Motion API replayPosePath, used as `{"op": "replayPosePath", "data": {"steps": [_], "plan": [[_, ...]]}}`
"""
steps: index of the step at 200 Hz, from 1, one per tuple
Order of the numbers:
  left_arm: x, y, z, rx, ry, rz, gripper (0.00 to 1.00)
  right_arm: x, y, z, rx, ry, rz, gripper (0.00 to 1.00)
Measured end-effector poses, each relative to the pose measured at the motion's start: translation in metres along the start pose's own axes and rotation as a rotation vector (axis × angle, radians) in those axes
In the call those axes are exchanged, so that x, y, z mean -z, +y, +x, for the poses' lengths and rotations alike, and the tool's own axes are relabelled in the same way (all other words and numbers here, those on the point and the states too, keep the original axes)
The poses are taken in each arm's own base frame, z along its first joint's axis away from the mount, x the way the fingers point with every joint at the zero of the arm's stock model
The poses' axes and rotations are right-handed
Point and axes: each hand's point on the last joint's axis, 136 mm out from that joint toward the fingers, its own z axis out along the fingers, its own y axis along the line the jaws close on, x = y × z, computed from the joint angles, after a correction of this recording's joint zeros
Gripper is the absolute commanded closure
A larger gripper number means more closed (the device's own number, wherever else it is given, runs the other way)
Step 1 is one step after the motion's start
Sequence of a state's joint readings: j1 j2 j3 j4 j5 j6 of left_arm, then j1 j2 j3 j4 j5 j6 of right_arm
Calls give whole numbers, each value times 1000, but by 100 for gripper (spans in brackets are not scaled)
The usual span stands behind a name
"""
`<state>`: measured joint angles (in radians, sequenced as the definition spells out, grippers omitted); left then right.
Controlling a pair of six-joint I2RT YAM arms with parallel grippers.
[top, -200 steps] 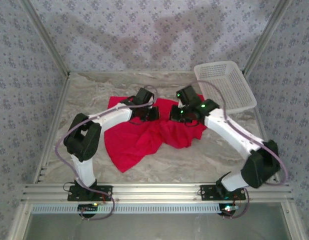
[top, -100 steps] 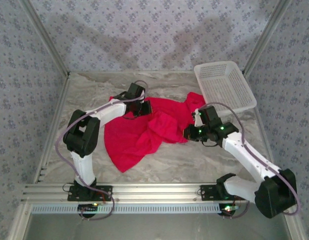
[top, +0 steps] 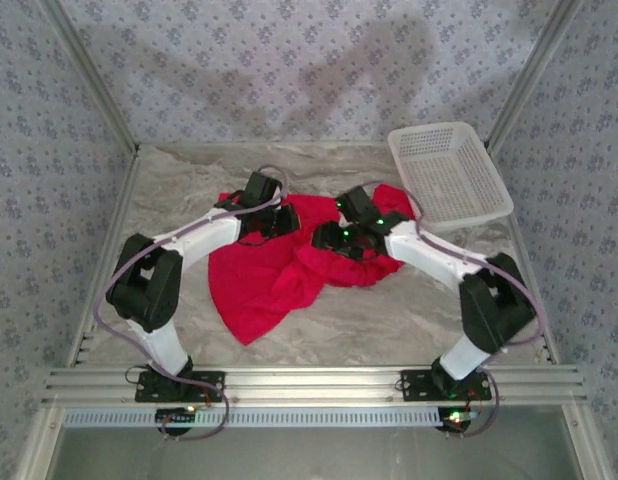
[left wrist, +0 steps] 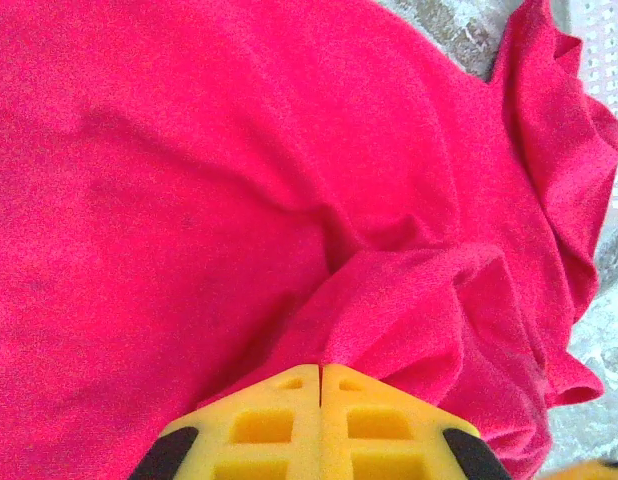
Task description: Fold the inside-out t-shirt
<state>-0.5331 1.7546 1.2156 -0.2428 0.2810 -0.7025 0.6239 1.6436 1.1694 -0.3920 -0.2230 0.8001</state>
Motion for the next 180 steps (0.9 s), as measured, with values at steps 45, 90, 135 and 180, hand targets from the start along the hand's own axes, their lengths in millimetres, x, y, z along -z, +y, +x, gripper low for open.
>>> {"op": "replayPosePath", "data": {"steps": [45, 90, 135, 180], "plan": [[9, -3, -2, -2, -18, 4, 100, -47, -15, -8, -99, 38, 74, 100], [19, -1, -21, 4, -49, -8, 100, 3, -11, -24, 37, -27, 38, 100], [15, -12, -28, 1, -60, 20, 100, 74, -53, -5, 116, -156, -17, 100], [-10, -44, 26, -18, 16, 92, 100, 28, -127, 65, 43, 26, 113, 87]]}}
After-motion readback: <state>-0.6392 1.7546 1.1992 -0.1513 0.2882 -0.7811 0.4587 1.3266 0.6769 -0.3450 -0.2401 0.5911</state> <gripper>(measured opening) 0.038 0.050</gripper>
